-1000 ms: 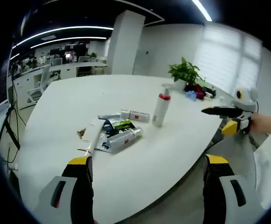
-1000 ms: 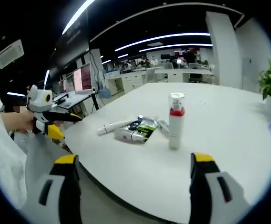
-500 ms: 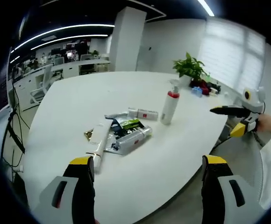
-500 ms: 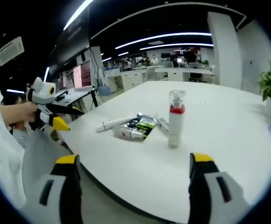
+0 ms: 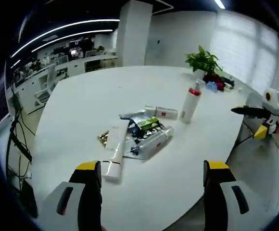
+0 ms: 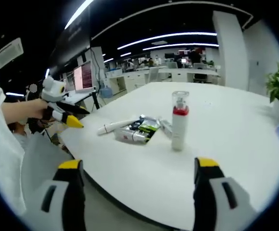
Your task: Arrange the skincare products in the storage area until every visible bottle or jar stands upright without overlapping.
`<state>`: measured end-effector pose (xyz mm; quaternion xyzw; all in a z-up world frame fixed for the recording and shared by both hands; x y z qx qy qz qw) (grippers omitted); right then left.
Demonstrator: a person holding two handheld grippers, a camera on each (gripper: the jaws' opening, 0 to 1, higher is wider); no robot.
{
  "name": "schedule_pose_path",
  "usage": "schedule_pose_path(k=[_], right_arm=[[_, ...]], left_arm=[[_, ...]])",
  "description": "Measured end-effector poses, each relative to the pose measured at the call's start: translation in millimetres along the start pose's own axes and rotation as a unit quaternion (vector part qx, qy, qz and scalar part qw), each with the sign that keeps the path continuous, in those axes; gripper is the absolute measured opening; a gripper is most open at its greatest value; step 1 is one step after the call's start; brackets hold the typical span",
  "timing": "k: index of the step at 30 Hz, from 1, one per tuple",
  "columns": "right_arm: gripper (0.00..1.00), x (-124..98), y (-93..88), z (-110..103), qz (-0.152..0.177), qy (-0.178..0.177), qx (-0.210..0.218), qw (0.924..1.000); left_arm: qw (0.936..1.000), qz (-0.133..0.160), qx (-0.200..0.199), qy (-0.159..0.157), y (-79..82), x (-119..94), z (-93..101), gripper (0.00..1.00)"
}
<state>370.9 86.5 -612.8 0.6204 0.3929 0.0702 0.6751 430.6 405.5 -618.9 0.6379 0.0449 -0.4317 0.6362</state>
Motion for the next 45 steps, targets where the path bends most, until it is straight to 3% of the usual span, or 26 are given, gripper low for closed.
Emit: schedule_pose_path(k=[6,18,29,45], right_arm=[[0.95,1,-1.3,1,-0.006,0.001,0.0,1.0],[0.94,2,-3.8,8,-0.008,-0.007,0.019,0.9998],[0.94,3,-6.3,10,-0.016,-0.012,0.024,0.9995],[0.94,4,-9.3,13,-0.025,-0.021,0.029,0.9991]], left_arm=[[0.9993,-0.036,0.008,0.008,1.6,16,-15.6,0.8],[0.9965,-0.079,0.009,0.028,16.5,53,-46.0,0.72],[0.9916,-0.121,0.038,0.023,30.7,88,-64.6,0.66],[0.9791,-0.193,0.062,0.018,22.9,132,-85.7,0.56]])
Point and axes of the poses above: the point that each gripper's makers call its tool centre point, and the gripper's own axes: x roughly forward along the fingers, z roughly to its right, y roughly out of its top, the point moved 7 cm from there along -x, roughly backward along the fingers, and after that the axes turned 3 degrees about -x, right-handed, at the moved point
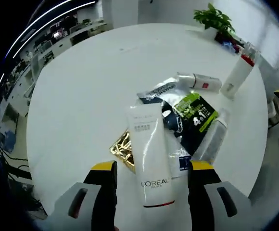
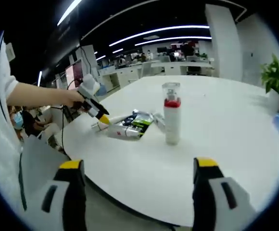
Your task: Arrange the skincare products in the storage area until every visible bottle or jar stands upright without overlapping.
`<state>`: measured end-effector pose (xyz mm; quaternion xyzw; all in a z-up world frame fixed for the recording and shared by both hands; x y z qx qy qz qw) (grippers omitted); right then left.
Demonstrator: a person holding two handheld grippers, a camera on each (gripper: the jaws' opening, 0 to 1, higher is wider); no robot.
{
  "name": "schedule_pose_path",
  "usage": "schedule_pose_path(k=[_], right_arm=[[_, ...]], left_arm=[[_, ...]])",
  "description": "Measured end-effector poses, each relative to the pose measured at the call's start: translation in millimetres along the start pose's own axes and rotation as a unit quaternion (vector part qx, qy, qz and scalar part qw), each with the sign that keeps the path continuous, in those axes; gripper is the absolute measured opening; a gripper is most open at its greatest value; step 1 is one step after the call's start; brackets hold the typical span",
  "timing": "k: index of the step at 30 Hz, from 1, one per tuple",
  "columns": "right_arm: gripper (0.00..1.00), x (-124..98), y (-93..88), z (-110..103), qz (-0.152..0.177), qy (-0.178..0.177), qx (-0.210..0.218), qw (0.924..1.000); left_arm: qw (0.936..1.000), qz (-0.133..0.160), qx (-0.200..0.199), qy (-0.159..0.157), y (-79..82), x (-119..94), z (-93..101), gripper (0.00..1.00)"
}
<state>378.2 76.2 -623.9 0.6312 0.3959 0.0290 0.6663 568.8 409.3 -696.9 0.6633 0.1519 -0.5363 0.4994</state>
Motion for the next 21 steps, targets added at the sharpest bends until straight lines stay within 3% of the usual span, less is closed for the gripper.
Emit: schedule_pose_path(k=[9,21], right_arm=[[0.94,0,-0.9,1,-0.004,-0.005,0.002,1.0],[0.93,1,-1.4,2,-0.006,-0.008,0.003,0.9999]], left_arm=[[0.9998,-0.02,0.003,0.003,0.0,16,-5.8,0.52],[0.9997,-0.017,0.007,0.015,2.8,13,-6.4,0.48]])
Point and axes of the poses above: the point that each gripper's makers call its tool centre point, and the gripper's own axes: x roughly forward along the fingers, z roughly to its right, y roughly out of its top, the point moved 7 cm from there along -x, roughly backward along the fingers, and after that the axes turned 3 degrees about -x, right-handed, at the moved point
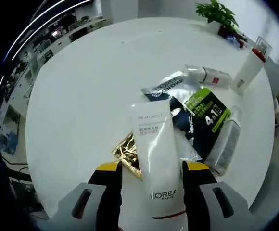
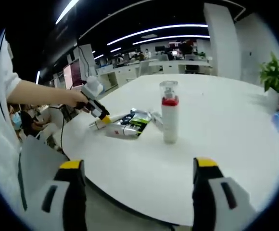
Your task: Arrange the skincare products in the storage area until every visible bottle or jar stands upright without overlapping.
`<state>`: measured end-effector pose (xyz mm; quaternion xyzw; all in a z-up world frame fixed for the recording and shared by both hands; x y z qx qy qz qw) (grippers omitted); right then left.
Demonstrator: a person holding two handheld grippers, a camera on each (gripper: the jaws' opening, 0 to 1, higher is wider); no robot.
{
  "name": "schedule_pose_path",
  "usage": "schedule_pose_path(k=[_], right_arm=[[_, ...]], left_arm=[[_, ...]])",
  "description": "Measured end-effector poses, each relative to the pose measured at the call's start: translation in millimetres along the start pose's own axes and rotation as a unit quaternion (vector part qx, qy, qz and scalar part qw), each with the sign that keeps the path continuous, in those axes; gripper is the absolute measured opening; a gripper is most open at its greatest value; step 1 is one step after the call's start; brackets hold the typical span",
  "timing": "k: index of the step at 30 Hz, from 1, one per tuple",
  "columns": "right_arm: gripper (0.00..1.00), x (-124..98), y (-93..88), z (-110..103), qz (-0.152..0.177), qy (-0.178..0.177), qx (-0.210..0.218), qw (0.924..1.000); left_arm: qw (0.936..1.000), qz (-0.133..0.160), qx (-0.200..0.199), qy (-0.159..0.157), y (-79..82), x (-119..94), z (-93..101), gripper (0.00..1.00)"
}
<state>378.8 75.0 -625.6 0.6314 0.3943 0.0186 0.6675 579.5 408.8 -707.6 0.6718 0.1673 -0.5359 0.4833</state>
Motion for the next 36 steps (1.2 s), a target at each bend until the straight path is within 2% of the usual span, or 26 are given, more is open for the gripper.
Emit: schedule_pose_path(k=[11,15,18,24,36], right_arm=[[0.93,0,0.5,0,0.001,-0.002,0.0,1.0],[0.93,0,0.5,1,0.001,-0.003,0.0,1.0],[0.93,0,0.5,1,0.001,-0.004,0.0,1.0],[0.93,0,0.6,1,0.001,-0.005,0.0,1.0],[0.92,0,0.4,1,0.002,-0.006,-0.001,1.0]], left_arm=[[0.9998,0.017,0.002,0.007,-0.8,-1,0.3,0.45],[0.9996,0.027,-0.007,0.005,-2.3,-1,-0.8,0.42],[0.9991,0.037,-0.018,0.006,-4.0,-2,-5.0,0.35],[0.998,0.047,-0.042,-0.004,-8.4,-2,-6.5,0.33],[0.9967,0.06,-0.054,-0.007,-8.3,-7,-3.3,0.3]])
Point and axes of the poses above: the point that each gripper's makers call its tool centre point, and the gripper's own axes: x roughly forward along the fingers, z roughly to its right, y roughly out of its top, the point moved 7 cm from there along -x, roughly backward along the fingers, and after that the axes turned 3 degrees about -x, right-handed, at the moved point
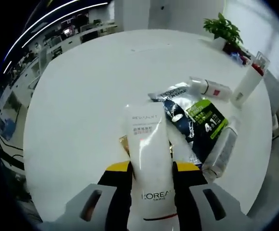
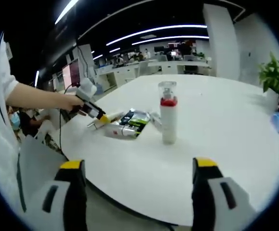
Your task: Arrange the skincare products in the storage area until every visible bottle or jar stands upright without overlapping.
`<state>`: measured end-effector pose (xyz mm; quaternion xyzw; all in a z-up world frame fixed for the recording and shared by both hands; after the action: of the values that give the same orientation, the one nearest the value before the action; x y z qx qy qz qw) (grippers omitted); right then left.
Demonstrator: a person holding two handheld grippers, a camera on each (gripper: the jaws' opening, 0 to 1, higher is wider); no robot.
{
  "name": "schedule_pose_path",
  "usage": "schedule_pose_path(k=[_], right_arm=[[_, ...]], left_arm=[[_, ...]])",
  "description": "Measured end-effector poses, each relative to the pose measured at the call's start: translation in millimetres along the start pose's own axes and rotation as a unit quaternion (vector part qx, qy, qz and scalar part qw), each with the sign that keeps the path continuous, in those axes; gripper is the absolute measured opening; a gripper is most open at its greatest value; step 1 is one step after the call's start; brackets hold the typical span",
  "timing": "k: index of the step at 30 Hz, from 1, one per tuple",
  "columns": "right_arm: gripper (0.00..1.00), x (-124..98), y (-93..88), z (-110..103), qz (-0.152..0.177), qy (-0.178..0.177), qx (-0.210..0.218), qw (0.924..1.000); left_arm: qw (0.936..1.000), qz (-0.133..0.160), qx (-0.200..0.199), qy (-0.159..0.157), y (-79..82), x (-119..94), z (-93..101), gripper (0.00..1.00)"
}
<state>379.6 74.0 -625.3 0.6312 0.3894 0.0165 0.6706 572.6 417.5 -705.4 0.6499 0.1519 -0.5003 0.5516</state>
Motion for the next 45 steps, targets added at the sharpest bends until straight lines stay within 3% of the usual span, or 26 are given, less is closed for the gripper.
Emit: schedule_pose_path(k=[18,33,45], right_arm=[[0.92,-1,1.7,-1,0.007,0.002,-0.004,1.0],[0.91,-2,3.1,-4,0.012,0.005,-0.013,0.9998],[0.9,-1,3.7,-7,0.013,0.012,-0.023,0.9996]], left_arm=[[0.9984,0.055,0.01,-0.004,-3.4,-24,14.9,0.29],[0.9931,0.117,0.004,-0.011,-17.7,-61,46.7,0.29],[0.9904,0.137,0.009,-0.019,-29.6,-76,67.1,0.29]])
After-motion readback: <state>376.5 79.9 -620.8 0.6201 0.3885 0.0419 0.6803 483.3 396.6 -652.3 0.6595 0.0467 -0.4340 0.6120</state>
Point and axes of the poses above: the point that each gripper's makers call its tool centre point, and the gripper's own axes: x roughly forward along the fingers, z roughly to its right, y roughly out of its top, the point moved 7 cm from there along -x, roughly backward along the fingers, and after that the axes turned 3 degrees about -x, right-handed, at the moved point
